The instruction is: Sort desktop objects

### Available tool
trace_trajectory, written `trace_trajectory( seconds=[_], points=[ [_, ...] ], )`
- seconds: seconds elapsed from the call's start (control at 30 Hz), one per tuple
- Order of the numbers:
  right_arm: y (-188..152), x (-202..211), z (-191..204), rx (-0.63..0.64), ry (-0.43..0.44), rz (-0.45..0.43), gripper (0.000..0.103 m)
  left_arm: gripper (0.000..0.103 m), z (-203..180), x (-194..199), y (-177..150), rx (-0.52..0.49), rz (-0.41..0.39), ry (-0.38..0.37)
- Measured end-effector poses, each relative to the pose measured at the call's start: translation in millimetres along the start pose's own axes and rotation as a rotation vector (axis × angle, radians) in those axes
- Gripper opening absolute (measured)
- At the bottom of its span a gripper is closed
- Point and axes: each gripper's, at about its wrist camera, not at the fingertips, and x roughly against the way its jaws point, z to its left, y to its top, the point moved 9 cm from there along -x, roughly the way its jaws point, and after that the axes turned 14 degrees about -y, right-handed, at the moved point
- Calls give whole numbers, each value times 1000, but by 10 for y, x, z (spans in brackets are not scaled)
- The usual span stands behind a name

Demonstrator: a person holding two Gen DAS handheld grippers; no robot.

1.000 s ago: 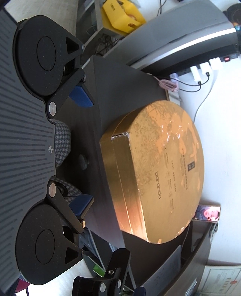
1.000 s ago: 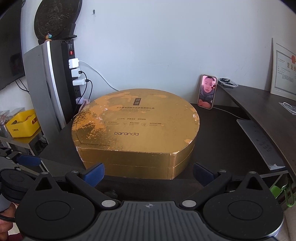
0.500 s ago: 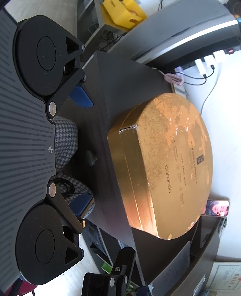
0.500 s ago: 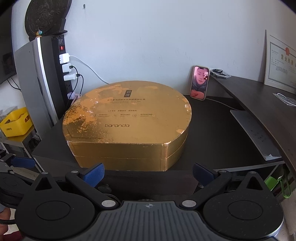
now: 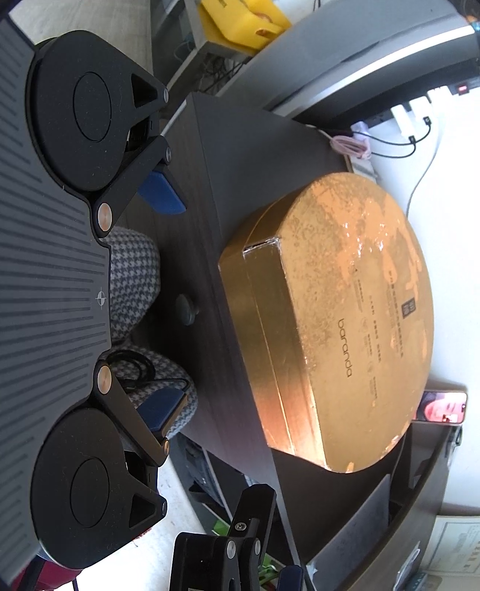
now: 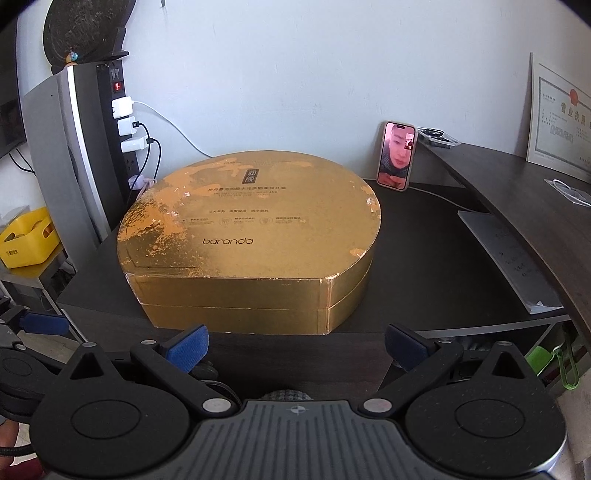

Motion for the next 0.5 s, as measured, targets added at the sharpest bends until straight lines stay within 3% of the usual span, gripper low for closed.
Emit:
trace_trajectory(
  seconds=[0.5],
  points=[
    [-12,-38,18,16,1,12,102,103,12,-48,-11,5,17,-8]
  ],
)
